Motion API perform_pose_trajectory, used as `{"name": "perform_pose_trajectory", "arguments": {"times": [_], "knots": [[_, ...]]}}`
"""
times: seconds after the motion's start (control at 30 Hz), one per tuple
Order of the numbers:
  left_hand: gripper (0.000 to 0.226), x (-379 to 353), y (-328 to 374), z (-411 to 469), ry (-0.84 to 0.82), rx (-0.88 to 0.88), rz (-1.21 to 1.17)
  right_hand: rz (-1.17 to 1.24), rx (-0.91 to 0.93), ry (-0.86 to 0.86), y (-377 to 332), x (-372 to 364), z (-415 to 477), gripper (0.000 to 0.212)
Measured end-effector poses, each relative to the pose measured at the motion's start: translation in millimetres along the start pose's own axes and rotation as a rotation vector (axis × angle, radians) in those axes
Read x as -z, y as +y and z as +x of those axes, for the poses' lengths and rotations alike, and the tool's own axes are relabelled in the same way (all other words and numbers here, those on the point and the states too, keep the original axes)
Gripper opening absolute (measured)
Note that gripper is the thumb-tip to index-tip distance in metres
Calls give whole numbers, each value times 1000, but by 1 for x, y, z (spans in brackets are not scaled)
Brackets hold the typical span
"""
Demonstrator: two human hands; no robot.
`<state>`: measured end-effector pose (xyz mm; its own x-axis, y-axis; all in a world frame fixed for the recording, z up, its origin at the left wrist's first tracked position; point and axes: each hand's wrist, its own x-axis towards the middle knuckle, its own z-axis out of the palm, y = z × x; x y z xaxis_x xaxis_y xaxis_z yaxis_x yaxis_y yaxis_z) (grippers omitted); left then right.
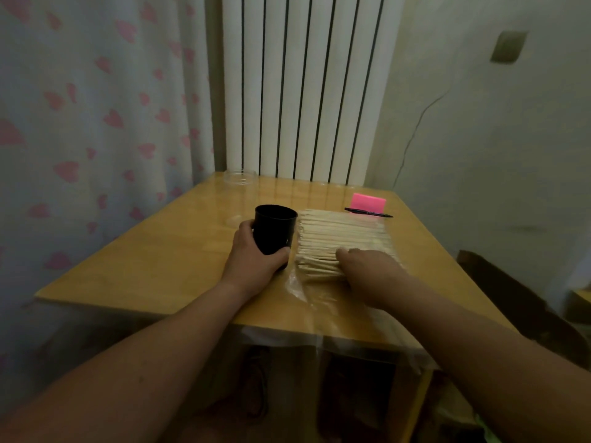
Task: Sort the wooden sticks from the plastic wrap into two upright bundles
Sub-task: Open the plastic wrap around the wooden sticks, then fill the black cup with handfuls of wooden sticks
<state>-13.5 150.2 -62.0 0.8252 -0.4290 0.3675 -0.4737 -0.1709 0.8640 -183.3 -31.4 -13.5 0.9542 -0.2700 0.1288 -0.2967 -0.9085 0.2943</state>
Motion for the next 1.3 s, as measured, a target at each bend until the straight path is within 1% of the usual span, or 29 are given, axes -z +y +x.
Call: {"name": "perform_pose_trajectory", "arguments": {"times": [0.07, 0.23, 0.37, 0.43, 0.53, 0.67, 0.77, 0.8, 0.83, 0.9, 0.93, 0.97, 1.03, 1.1, 1.13, 1.2, 1.3], "knots": [[92, 0, 1, -1, 2, -1, -4, 48, -3, 39, 2, -6, -6, 34], [91, 4, 4, -2, 5, 14, -10, 92, -27, 49, 6, -12, -20, 25], [91, 11, 2, -8, 4, 25, 12, 158, -46, 61, 6, -15, -27, 33], [92, 12, 3, -14, 4, 7, 40, 195, -71, 93, 4, -17, -28, 32], [89, 12, 4, -22, 2, -38, 93, 225, -96, 188, -3, -22, -30, 28], [88, 11, 7, -26, -20, -79, 139, 181, -113, 403, -6, -30, -32, 19], [87, 11, 7, -27, -30, -96, 156, 228, -162, 546, 1, -27, -34, 21], [88, 11, 8, -28, -31, -103, 159, 310, -206, 593, 3, -24, -34, 22], [88, 11, 8, -28, -32, -110, 163, 446, -273, 650, 3, -18, -36, 24], [89, 11, 9, -28, -32, -125, 184, 821, -463, 773, 6, -3, -38, 31], [89, 11, 9, -29, -33, -135, 197, 997, -565, 806, 8, 2, -38, 36], [89, 10, 9, -29, -35, -147, 209, 1158, -674, 808, 11, 8, -38, 38], [90, 9, 8, -30, -41, -168, 234, 1448, -887, 748, 17, 13, -40, 35], [91, 10, 9, -30, -39, -191, 256, 1691, -1017, 671, 20, 9, -41, 29], [91, 10, 9, -30, -30, -210, 265, 1801, -1052, 647, 21, 6, -41, 26], [90, 11, 9, -30, -4, -263, 291, 2003, -1062, 655, 20, 3, -41, 25], [88, 12, 10, -31, -5, -316, 348, 2244, -981, 734, 15, 15, -38, 25]]}}
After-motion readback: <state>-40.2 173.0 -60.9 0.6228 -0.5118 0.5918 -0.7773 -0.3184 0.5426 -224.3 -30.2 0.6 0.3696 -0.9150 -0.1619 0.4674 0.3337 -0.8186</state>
